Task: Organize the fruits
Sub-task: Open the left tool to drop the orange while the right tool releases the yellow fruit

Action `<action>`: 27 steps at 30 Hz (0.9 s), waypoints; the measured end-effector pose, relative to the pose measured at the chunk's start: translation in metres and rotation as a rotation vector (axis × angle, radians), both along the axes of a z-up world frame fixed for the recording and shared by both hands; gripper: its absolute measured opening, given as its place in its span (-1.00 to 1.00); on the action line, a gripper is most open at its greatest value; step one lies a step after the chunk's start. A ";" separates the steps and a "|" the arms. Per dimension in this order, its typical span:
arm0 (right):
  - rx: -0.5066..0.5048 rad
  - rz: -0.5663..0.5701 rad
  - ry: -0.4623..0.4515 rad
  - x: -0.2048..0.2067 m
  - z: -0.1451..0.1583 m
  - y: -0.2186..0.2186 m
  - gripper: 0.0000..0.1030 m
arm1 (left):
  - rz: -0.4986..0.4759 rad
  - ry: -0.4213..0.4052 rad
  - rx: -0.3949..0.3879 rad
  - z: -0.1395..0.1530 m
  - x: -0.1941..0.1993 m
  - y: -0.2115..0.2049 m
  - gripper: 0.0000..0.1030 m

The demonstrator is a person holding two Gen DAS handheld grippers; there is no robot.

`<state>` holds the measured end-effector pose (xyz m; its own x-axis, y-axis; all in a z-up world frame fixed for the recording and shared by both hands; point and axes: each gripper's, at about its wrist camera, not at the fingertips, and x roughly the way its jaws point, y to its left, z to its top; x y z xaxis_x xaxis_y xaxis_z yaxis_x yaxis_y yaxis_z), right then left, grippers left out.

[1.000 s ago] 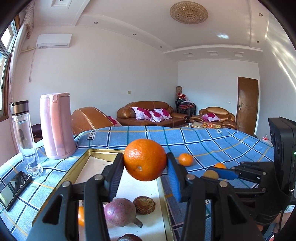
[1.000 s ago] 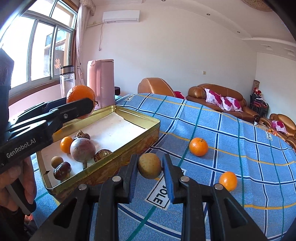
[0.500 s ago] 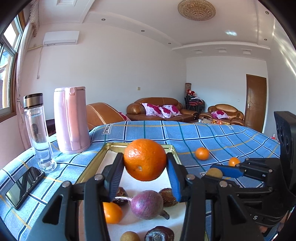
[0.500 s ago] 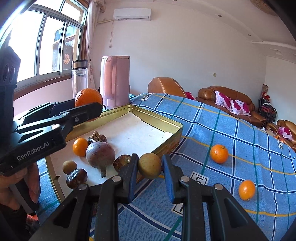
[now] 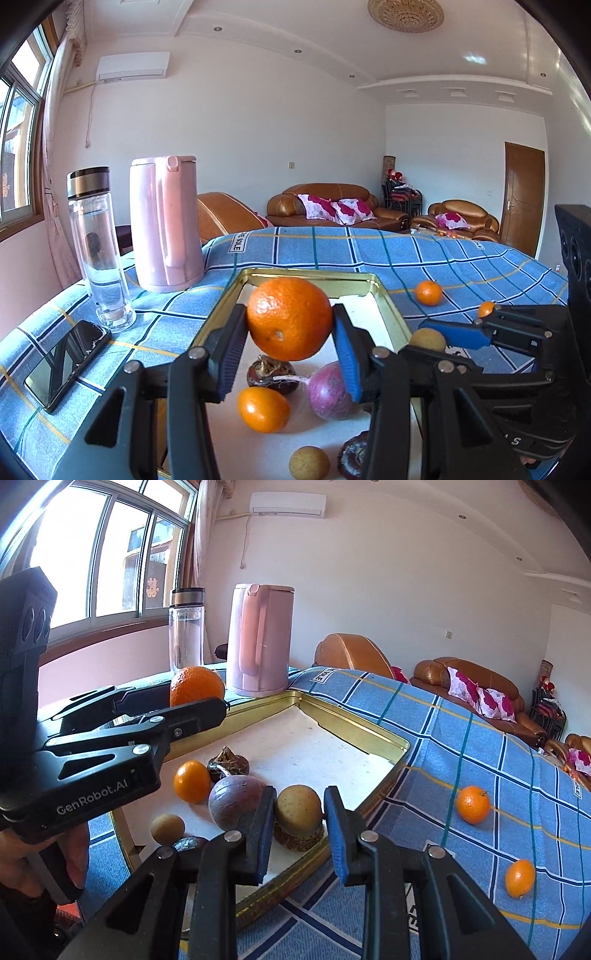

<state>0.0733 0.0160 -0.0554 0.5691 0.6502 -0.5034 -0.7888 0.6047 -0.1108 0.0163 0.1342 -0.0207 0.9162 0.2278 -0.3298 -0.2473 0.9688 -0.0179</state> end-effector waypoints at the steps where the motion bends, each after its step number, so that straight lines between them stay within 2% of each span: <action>1: -0.001 0.006 0.001 -0.001 0.000 0.003 -0.45 | 0.003 0.005 0.002 0.000 0.000 0.002 -0.08; 9: -0.038 0.054 0.013 -0.007 -0.007 0.025 -0.45 | 0.015 0.072 -0.020 -0.007 0.001 0.017 -0.08; 12: -0.081 0.058 0.036 -0.005 -0.011 0.032 -0.45 | 0.018 0.117 -0.018 -0.014 0.003 0.022 -0.08; 17: -0.057 0.076 0.074 0.000 -0.010 0.031 -0.45 | 0.025 0.149 -0.034 -0.022 0.005 0.027 -0.05; 20: -0.051 0.087 0.083 -0.001 -0.011 0.029 -0.38 | 0.036 0.139 -0.019 -0.020 0.003 0.026 0.03; 22: -0.050 0.089 0.076 -0.003 -0.010 0.028 -0.18 | 0.043 0.130 -0.013 -0.017 0.000 0.025 0.19; 24: -0.040 0.097 0.065 -0.006 -0.009 0.025 -0.15 | 0.056 0.116 -0.010 -0.015 -0.002 0.024 0.39; 27: -0.033 0.092 0.047 -0.009 -0.007 0.018 -0.14 | 0.051 0.100 -0.009 -0.009 -0.004 0.020 0.43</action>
<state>0.0642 0.0342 -0.0623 0.4829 0.6810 -0.5505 -0.8456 0.5260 -0.0911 0.0124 0.1546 -0.0298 0.8659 0.2695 -0.4214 -0.2970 0.9549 0.0004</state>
